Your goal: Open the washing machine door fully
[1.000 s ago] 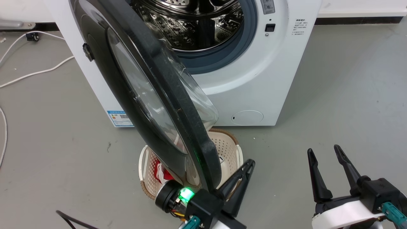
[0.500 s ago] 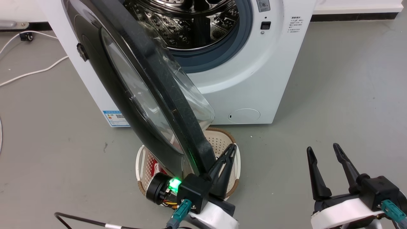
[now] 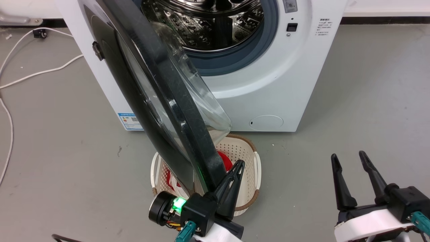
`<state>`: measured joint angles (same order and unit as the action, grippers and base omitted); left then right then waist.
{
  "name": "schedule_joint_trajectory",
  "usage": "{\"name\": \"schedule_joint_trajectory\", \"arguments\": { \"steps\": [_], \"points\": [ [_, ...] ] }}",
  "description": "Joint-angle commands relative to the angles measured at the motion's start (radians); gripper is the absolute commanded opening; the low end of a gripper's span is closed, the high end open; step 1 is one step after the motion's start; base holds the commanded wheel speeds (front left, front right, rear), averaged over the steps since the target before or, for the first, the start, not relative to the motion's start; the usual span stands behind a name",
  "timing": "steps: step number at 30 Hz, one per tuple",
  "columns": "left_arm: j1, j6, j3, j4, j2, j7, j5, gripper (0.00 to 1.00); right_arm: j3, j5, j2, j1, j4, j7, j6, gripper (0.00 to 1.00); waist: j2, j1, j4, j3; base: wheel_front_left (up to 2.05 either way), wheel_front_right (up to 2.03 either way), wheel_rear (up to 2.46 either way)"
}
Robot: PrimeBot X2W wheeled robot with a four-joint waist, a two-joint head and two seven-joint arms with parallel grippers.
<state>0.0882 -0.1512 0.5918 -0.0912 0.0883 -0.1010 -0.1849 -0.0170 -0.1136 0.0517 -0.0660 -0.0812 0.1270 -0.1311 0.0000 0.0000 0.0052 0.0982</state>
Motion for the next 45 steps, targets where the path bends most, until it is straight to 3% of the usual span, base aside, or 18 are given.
{"name": "schedule_joint_trajectory", "arguments": {
  "steps": [1, 19, 27, 36, 45],
  "points": [
    [-0.007, -0.016, -0.018, 0.0, 0.019, 0.003, 0.004, 0.0, 0.009, -0.003, -0.003, 0.005, -0.001, 0.005, 0.001, 1.0, 0.0, 0.0, 0.008, 0.0, 0.0, 0.0, 0.0],
    [-0.064, -0.036, -0.002, -0.071, 0.049, 0.009, 0.006, 0.0, 0.035, 0.011, -0.003, -0.016, -0.027, -0.02, 0.001, 1.0, 0.0, 0.0, 0.111, -0.019, 0.0, 0.0, 0.0],
    [-0.107, -0.064, 0.0, -0.105, 0.063, 0.015, 0.007, 0.0, 0.044, 0.012, -0.003, -0.019, -0.044, -0.028, 0.001, 1.0, 0.0, 0.0, 0.199, -0.01, 0.0, 0.0, 0.0],
    [-0.126, -0.099, -0.037, -0.118, 0.066, -0.009, -0.008, 0.0, 0.05, 0.023, -0.003, -0.013, -0.066, -0.04, 0.001, 1.0, 0.0, 0.0, 0.312, 0.012, 0.0, 0.0, 0.0],
    [-0.136, -0.14, -0.122, -0.117, 0.082, -0.048, -0.046, 0.0, 0.051, 0.034, -0.003, 0.001, -0.08, -0.053, 0.001, 1.0, 0.0, 0.0, 0.378, 0.033, 0.0, 0.0, 0.0]
  ]
}}
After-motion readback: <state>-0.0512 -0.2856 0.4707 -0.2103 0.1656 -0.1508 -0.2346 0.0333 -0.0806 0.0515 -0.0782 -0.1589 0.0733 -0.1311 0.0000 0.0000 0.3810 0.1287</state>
